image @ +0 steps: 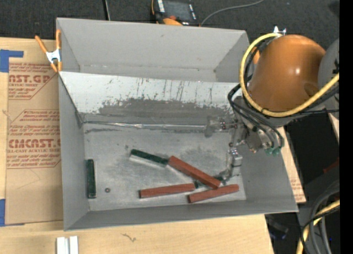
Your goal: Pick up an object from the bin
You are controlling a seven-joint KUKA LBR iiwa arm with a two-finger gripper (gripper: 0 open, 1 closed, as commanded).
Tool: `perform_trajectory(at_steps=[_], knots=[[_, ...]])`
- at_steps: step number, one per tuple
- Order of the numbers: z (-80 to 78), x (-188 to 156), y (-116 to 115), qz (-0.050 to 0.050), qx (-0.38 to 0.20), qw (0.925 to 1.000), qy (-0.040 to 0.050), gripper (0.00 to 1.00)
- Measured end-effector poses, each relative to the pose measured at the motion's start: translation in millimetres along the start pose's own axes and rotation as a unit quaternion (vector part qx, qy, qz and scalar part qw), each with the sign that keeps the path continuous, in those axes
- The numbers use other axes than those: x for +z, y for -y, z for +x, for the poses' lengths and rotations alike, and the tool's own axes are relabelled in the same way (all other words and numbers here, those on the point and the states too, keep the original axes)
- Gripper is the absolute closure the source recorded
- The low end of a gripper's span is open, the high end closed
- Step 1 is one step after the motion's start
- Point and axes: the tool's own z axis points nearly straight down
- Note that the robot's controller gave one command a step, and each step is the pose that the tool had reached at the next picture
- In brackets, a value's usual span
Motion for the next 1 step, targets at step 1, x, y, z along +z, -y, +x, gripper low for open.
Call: perform_trajectory(at_steps=[1], knots=[[0.0,0.0,0.0,0.000,0.000,1.0000,0.0000,1.00]])
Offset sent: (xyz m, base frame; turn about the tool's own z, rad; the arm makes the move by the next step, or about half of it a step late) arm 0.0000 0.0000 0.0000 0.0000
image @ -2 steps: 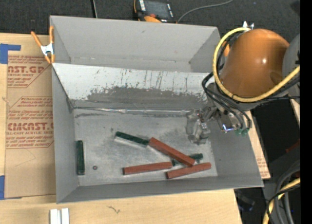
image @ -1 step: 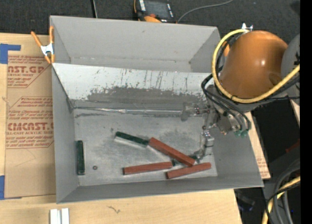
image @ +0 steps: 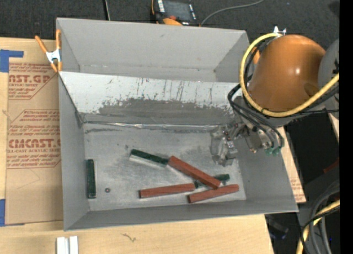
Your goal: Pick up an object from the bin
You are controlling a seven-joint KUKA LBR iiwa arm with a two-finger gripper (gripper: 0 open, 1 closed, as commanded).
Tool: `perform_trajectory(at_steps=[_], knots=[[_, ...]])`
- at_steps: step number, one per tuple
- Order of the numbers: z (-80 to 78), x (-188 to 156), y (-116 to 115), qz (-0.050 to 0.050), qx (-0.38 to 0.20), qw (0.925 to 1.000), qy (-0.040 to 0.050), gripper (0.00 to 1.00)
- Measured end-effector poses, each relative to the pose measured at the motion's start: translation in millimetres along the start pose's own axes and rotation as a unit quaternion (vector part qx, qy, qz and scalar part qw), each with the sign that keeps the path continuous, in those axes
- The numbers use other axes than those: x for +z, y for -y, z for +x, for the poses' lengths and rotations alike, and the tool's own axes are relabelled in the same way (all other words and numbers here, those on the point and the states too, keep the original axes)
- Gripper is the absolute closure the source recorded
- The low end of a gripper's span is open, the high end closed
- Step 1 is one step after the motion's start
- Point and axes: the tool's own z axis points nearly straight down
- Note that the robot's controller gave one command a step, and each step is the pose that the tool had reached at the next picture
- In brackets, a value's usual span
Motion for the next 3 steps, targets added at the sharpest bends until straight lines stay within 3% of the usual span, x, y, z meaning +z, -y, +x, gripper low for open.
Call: perform_trajectory(at_steps=[1,2,3], knots=[[0.0,0.0,0.0,0.000,0.000,1.0000,0.0000,0.00],[6.2,181.7,-15.3,-0.001,0.064,0.9980,0.0003,0.00],[5.1,175.2,-14.9,-0.001,0.063,0.9980,-0.0012,1.00]])
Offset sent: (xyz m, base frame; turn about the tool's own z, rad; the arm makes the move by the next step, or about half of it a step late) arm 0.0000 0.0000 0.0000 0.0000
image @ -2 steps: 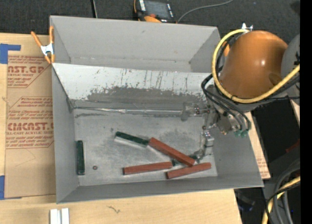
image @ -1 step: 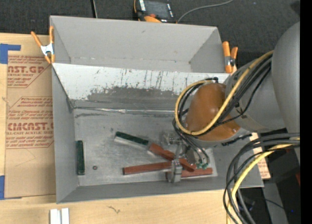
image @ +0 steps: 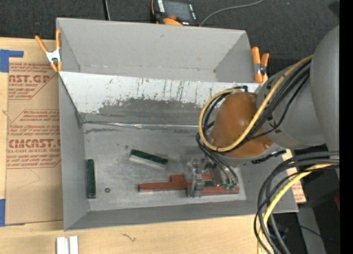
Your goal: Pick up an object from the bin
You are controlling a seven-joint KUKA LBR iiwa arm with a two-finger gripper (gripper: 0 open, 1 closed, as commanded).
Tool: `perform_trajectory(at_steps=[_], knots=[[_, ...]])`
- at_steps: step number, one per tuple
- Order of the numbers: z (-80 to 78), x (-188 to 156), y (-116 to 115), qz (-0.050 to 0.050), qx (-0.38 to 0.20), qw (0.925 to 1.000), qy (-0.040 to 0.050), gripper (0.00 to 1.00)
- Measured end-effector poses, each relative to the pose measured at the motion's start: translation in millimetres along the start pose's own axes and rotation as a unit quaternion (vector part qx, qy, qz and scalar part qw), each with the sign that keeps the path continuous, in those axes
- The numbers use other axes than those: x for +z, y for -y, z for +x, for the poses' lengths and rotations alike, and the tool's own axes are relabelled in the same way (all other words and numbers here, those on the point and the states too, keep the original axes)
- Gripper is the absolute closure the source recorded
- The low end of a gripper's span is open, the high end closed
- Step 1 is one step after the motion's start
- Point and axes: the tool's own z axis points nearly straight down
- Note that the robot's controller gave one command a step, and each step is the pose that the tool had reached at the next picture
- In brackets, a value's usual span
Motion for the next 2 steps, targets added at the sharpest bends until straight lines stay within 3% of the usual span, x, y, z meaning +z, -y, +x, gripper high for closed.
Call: perform_trajectory(at_steps=[1,2], knots=[[-16.4,-135.2,8.7,0.001,0.001,1.0000,0.0047,1.00],[11.1,-74.5,11.6,0.000,-0.194,0.9810,-0.0021,1.00]])
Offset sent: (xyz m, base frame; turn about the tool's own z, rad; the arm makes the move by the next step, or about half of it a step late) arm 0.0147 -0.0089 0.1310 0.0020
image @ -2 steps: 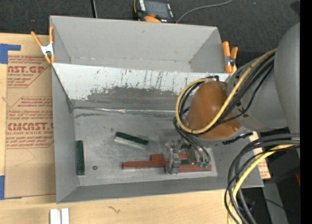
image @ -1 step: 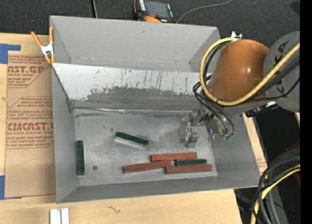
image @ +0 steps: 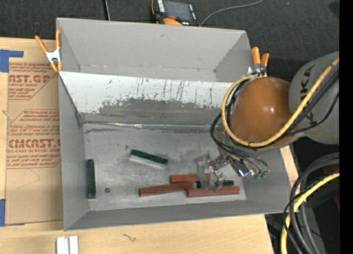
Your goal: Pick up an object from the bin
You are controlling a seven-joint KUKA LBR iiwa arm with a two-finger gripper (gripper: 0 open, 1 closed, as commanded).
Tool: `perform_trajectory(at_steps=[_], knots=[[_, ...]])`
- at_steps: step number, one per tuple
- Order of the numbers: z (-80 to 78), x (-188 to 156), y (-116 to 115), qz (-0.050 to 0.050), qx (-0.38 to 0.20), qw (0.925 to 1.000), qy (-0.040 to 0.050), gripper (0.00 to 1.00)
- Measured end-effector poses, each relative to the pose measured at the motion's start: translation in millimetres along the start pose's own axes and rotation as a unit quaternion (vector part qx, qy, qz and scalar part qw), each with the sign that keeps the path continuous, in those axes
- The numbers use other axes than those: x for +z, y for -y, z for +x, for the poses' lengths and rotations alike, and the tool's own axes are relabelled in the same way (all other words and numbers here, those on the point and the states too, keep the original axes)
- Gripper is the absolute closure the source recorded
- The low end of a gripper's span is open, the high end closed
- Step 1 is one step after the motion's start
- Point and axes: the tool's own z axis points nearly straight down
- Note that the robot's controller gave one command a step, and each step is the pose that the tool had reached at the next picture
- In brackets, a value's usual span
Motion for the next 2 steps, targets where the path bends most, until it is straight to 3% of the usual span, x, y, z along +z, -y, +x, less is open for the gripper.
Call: perform_trajectory(at_steps=[1,2], knots=[[-14.9,20.0,-12.5,0.000,-0.013,0.9999,0.0016,1.00],[-14.6,19.1,-11.8,0.000,-0.012,0.9999,0.0019,0.00]])
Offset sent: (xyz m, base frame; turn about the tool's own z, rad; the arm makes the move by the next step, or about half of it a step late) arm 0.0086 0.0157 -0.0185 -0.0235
